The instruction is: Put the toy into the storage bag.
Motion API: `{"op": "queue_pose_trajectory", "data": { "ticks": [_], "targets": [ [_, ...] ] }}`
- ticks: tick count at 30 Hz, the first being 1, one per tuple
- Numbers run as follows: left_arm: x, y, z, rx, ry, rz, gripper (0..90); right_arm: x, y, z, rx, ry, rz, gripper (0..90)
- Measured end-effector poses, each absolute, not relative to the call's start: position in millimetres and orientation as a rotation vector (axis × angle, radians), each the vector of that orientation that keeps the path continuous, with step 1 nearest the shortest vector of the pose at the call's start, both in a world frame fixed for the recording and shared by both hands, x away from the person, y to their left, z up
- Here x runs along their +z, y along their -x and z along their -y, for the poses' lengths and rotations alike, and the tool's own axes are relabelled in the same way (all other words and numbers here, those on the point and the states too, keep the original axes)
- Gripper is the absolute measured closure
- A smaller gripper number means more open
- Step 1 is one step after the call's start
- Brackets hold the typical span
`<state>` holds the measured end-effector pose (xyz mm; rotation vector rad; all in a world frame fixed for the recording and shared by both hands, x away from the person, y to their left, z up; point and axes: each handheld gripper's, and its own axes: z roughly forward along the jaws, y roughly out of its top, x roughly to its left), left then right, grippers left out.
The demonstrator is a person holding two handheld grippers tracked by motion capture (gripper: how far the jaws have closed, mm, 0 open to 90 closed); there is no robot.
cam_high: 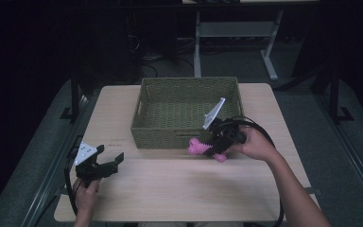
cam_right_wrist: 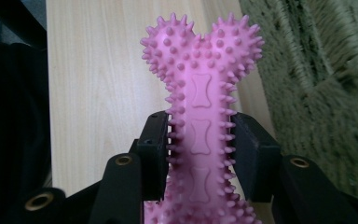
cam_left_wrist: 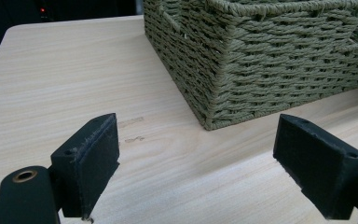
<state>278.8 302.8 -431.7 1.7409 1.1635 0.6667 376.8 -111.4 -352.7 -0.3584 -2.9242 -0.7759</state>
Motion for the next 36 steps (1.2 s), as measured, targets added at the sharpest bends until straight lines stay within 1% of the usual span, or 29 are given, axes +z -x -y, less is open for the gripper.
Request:
{"op": "queue_pose_trajectory", "data": {
  "ticks": [36],
  "targets": [
    [-431.8,-279.0,-302.8,0.669,-1.742,-1.165,13.8,-320.7,-401.4,111.2,-0.785,0.365,2.923,58.0]
  ]
}}
